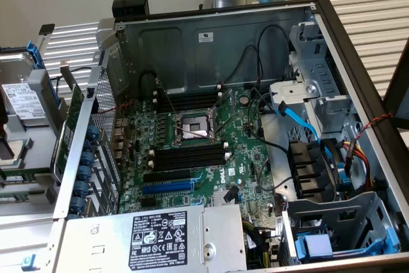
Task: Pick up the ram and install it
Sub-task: 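Pick up the ram and move it above insertion slot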
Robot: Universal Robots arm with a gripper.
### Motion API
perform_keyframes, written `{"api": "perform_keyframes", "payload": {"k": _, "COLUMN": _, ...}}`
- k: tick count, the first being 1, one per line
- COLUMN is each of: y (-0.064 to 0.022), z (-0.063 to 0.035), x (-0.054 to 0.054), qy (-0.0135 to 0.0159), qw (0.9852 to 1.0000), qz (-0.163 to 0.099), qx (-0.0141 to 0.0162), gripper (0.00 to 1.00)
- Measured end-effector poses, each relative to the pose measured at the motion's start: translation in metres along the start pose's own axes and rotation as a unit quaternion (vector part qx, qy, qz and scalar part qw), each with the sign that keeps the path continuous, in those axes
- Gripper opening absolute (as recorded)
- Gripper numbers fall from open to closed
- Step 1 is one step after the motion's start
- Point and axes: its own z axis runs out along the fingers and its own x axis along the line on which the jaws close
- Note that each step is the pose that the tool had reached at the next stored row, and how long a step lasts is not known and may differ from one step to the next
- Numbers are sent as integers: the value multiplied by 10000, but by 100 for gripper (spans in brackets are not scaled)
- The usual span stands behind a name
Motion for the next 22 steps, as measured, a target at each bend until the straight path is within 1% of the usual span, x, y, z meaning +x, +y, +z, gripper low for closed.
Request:
{"api": "perform_keyframes", "payload": {"k": 5, "y": -3, "z": 89, "x": 9, "qy": -2, "qw": 10000, "qz": -3, "qx": -1, "gripper": 42}}
{"api": "perform_keyframes", "payload": {"k": 11, "y": -6, "z": 198, "x": 33, "qy": -16, "qw": 10000, "qz": -3, "qx": -1, "gripper": 42}}
{"api": "perform_keyframes", "payload": {"k": 17, "y": -7, "z": 303, "x": 45, "qy": -22, "qw": 10000, "qz": -37, "qx": -6, "gripper": 42}}
{"api": "perform_keyframes", "payload": {"k": 22, "y": -9, "z": 370, "x": 58, "qy": -24, "qw": 10000, "qz": -47, "qx": -10, "gripper": 42}}
